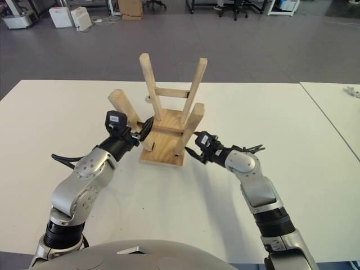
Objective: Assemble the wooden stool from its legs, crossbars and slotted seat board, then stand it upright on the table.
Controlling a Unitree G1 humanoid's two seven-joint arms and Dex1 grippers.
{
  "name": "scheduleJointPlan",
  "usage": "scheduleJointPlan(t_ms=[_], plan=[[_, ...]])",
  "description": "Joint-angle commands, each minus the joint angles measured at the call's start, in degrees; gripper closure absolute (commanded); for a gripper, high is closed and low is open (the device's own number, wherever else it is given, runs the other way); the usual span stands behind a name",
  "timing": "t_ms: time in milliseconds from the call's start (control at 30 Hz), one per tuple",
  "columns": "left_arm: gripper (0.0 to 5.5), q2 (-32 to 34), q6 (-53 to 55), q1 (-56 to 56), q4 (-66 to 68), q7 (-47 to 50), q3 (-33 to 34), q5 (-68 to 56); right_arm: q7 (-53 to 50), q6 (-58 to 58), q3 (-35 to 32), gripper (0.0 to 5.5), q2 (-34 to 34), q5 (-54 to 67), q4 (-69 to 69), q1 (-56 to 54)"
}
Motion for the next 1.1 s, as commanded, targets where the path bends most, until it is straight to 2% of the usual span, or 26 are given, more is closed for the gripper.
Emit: scheduleJointPlan(t_ms=[33, 133, 233, 333, 400, 500, 633, 667, 733, 867, 1000, 1100], plan=[[1.93, 2.5, 2.8, 2.9, -3.9, -2.9, 4.5, -3.4, -0.1, 1.0, -9.1, 2.43, -6.0, 1.4, -2.6, 1.1], [1.93, 6.6, 4.3, 0.7, -11.1, -8.2, 7.6, -8.3, -0.1, 2.5, -17.9, 2.43, -10.2, 4.3, -1.9, -1.2], [1.93, 7.2, 7.2, -11.1, -13.9, -8.4, 16.5, -21.4, -2.6, 8.9, -24.2, 2.43, -8.1, 13.7, -3.8, -11.0], [1.93, 15.3, 8.5, -28.2, -6.5, -11.2, 25.7, -29.4, -9.8, 18.7, -28.9, 2.43, -3.0, 29.4, -9.2, -26.3], [1.93, 19.4, 8.8, -35.0, 0.8, -14.2, 28.0, -30.8, -14.6, 24.4, -30.8, 2.43, -1.0, 38.4, -11.2, -33.6], [1.93, 18.5, 7.5, -30.7, 5.9, -18.8, 22.5, -28.5, -18.1, 33.2, -28.7, 2.43, 1.4, 46.6, -14.3, -30.5], [1.93, 13.6, 1.2, -15.6, 13.6, -23.6, 6.6, -18.7, -15.7, 35.7, -17.6, 2.43, 0.8, 42.8, -15.9, -13.9], [1.93, 13.1, -0.8, -12.2, 16.2, -25.3, 2.7, -16.1, -15.1, 34.7, -16.1, 2.43, 0.4, 41.3, -15.0, -11.5], [1.93, 12.5, -3.5, -9.2, 19.1, -27.5, -1.2, -13.3, -14.1, 33.3, -14.8, 2.43, -0.3, 40.0, -14.5, -9.7], [1.93, 11.0, -2.2, -12.8, 14.2, -27.0, 3.9, -17.3, -13.7, 31.7, -16.5, 2.43, 0.1, 42.6, -15.5, -13.5], [1.93, 11.9, 2.2, -18.7, 7.8, -22.1, 17.0, -29.7, -16.3, 28.8, -27.9, 2.43, 0.7, 50.4, -10.0, -23.1], [1.93, 16.2, 5.3, -22.8, 4.3, -21.6, 22.5, -36.6, -16.0, 27.6, -30.7, 2.43, -2.6, 50.6, -6.3, -27.4]])
